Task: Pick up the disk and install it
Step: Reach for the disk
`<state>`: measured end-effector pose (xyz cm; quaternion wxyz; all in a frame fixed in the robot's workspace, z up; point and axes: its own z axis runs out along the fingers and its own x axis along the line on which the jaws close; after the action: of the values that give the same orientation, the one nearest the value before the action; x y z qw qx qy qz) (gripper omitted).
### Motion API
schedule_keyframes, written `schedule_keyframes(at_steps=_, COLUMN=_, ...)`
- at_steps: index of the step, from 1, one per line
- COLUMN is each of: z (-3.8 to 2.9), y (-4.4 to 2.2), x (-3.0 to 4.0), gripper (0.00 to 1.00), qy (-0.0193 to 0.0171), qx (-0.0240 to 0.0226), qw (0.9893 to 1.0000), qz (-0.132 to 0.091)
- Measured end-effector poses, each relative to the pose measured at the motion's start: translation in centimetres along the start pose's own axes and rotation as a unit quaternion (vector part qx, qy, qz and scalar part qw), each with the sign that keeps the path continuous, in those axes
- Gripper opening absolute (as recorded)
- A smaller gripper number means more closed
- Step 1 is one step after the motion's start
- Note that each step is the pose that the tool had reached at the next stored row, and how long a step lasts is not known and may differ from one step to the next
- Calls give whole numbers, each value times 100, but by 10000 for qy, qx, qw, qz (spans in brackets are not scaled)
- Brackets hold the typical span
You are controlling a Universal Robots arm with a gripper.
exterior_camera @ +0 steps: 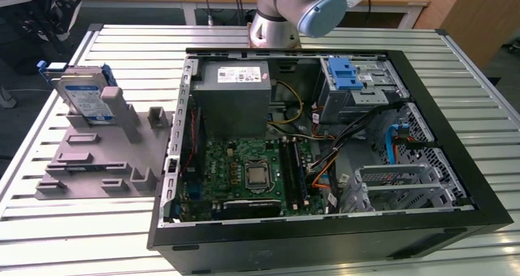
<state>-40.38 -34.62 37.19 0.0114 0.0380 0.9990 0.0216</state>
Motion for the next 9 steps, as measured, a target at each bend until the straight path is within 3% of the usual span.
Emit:
schedule_keyframes(at_steps=6, z=0, y=0, x=5, gripper=11, qy=0, qx=0, qw=10000, qz=1)
schedule_keyframes(at_steps=9, z=2, y=13, x=58, gripper=11, qy=0, qx=3, qw=10000, qz=1)
